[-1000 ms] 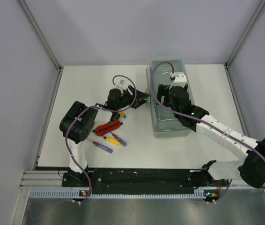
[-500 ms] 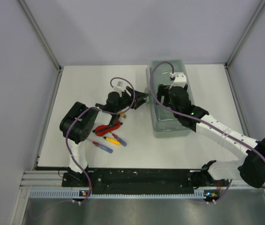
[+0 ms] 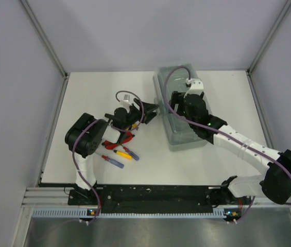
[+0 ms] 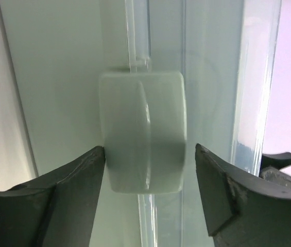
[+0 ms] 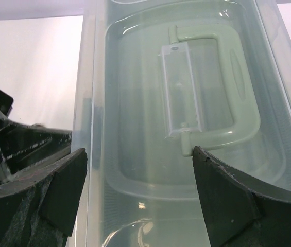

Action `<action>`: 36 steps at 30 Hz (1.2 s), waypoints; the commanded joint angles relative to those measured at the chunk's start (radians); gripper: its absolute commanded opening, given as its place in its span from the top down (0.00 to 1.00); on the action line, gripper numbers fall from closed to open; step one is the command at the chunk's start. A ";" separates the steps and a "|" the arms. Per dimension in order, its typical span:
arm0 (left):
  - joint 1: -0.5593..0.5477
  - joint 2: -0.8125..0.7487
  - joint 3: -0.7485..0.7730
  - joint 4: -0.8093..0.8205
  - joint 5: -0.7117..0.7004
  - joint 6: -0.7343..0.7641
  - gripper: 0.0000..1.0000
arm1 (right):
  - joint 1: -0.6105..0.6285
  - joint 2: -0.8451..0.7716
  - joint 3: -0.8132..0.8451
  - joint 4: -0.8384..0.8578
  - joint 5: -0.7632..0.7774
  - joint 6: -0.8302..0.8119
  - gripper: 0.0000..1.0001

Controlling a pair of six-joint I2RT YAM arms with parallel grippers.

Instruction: Pack the tool kit

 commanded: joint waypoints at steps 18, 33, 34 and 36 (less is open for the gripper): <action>0.036 -0.270 -0.165 -0.218 0.040 0.208 0.02 | 0.009 0.077 -0.041 -0.463 -0.249 0.151 0.20; 0.027 -0.697 0.192 -1.173 -0.131 0.630 0.03 | -0.271 -0.148 0.105 -0.531 -0.319 0.039 0.19; 0.022 -0.692 0.214 -1.175 -0.109 0.639 0.04 | -0.299 -0.150 0.100 -0.531 -0.328 0.034 0.19; 0.009 -0.682 0.270 -1.178 -0.079 0.656 0.10 | -0.348 -0.147 0.085 -0.526 -0.362 0.028 0.19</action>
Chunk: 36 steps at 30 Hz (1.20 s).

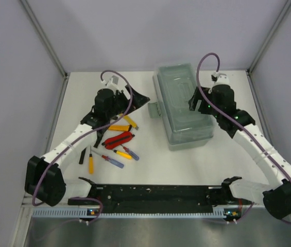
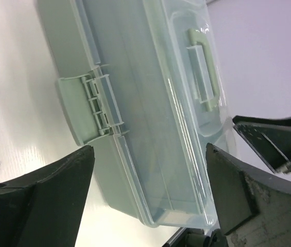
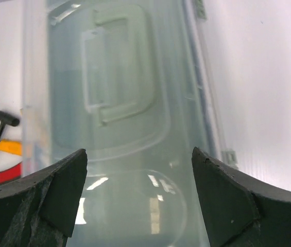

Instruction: Pack the tool kit

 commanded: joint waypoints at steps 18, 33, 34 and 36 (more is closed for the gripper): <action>-0.164 0.333 0.575 -0.220 0.102 0.131 0.19 | -0.182 -0.022 -0.252 0.039 -0.496 0.109 0.32; -0.244 0.574 0.821 -0.289 0.052 0.052 0.26 | -0.174 -0.094 -0.235 -0.005 -0.332 0.149 0.33; -0.246 0.583 0.836 -0.306 0.033 0.052 0.27 | -0.175 -0.106 -0.232 -0.013 -0.309 0.152 0.33; -0.252 0.594 0.845 -0.316 -0.006 0.042 0.27 | -0.174 -0.137 -0.238 -0.025 -0.264 0.158 0.33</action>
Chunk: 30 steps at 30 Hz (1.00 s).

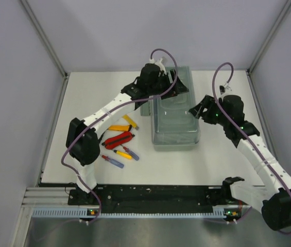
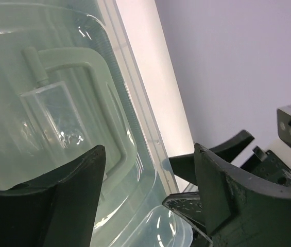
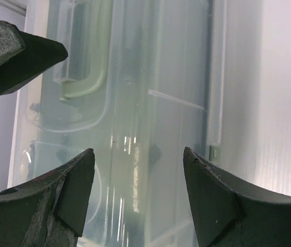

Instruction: Pack the tool kit

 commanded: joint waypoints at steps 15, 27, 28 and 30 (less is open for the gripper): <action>-0.062 0.201 0.273 -0.188 -0.357 -0.056 0.35 | 0.010 -0.136 -0.089 -0.215 0.250 -0.012 0.32; -0.103 0.246 0.328 -0.302 -0.478 -0.018 0.34 | 0.010 -0.145 -0.120 -0.216 0.270 -0.018 0.32; -0.105 0.250 0.333 -0.306 -0.472 -0.019 0.34 | 0.010 -0.148 -0.123 -0.218 0.271 -0.018 0.32; -0.107 0.252 0.334 -0.311 -0.469 -0.018 0.34 | 0.010 -0.150 -0.123 -0.216 0.273 -0.018 0.32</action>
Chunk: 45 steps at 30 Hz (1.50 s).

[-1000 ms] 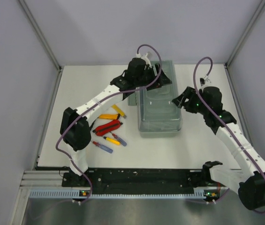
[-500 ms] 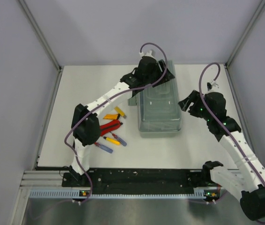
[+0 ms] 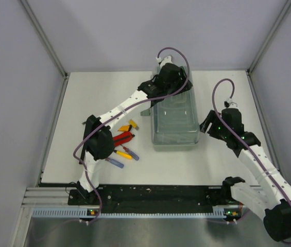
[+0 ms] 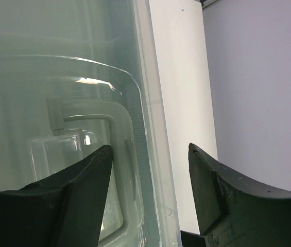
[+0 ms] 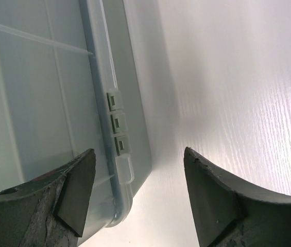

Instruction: Pack the tool kit

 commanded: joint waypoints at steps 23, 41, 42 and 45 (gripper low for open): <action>0.057 -0.065 -0.288 0.395 0.348 -0.149 0.35 | 0.007 -0.038 0.068 -0.022 0.003 -0.029 0.32; 0.075 -0.064 -0.347 0.548 0.411 -0.212 0.40 | 0.007 0.054 0.282 0.120 -0.170 -0.008 0.38; 0.075 -0.064 -0.348 0.551 0.413 -0.215 0.40 | 0.007 0.065 0.278 0.143 -0.190 -0.001 0.40; 0.077 -0.060 -0.353 0.556 0.416 -0.220 0.41 | 0.007 0.090 0.261 0.220 -0.224 0.012 0.44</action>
